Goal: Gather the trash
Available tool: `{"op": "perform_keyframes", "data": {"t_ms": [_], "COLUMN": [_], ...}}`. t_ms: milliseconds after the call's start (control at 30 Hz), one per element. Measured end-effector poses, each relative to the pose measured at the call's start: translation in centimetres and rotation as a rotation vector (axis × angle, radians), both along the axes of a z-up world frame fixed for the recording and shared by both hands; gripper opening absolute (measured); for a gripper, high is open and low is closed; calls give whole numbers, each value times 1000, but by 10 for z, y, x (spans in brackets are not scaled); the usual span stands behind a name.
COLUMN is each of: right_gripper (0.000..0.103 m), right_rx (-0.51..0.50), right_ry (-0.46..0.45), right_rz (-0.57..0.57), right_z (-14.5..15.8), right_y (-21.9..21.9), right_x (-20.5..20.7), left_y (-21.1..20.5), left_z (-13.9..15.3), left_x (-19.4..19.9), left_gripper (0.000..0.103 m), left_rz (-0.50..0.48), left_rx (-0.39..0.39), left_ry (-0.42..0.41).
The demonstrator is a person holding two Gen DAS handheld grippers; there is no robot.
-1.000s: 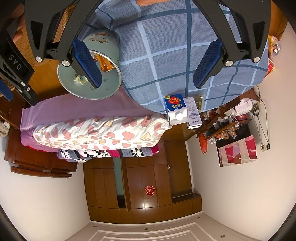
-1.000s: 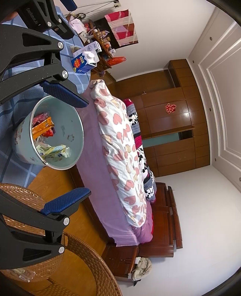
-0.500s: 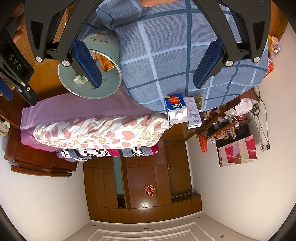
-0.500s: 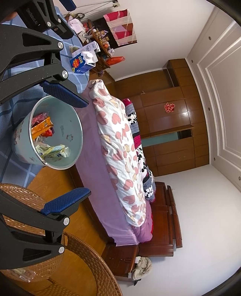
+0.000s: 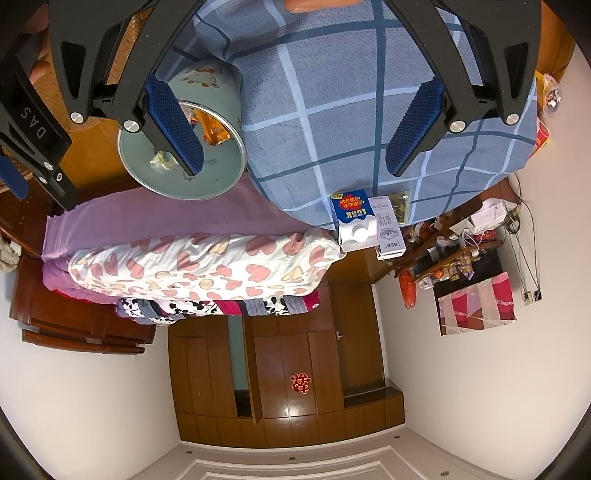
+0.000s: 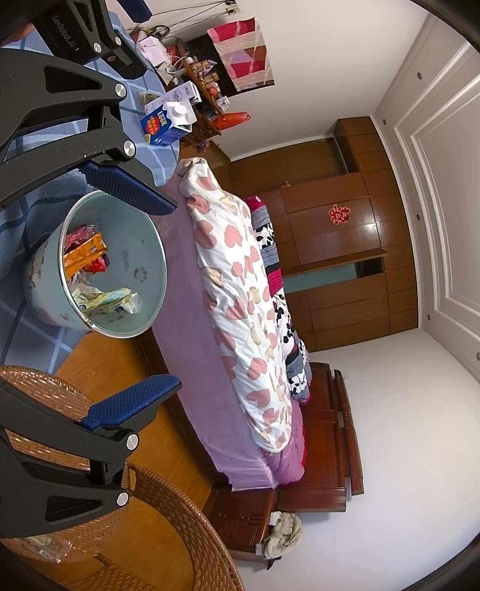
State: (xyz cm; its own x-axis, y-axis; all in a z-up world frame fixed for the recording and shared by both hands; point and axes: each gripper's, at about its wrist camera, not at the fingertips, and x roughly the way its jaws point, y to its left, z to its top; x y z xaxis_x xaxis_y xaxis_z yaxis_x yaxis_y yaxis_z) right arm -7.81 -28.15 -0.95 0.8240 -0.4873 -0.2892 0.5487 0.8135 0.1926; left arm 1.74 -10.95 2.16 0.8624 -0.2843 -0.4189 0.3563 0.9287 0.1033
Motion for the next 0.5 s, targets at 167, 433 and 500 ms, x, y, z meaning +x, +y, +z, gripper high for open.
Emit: {"op": "perform_keyframes", "data": {"t_ms": [167, 433, 500], "right_gripper": [87, 87, 87], "right_rx": [2, 3, 4], "right_ry": [3, 8, 13], "right_rz": [-2, -3, -3], "right_z": [-1, -3, -5], "right_y": [-1, -1, -1], "right_x": [0, -1, -1], "left_y": [-1, -4, -4], "left_z": [-1, -4, -4], "left_x": [1, 4, 4], "left_gripper": [97, 94, 94], "left_rz": [-2, -31, -28], "left_rx": [-7, -13, -18], "left_ry": [17, 61, 61]}}
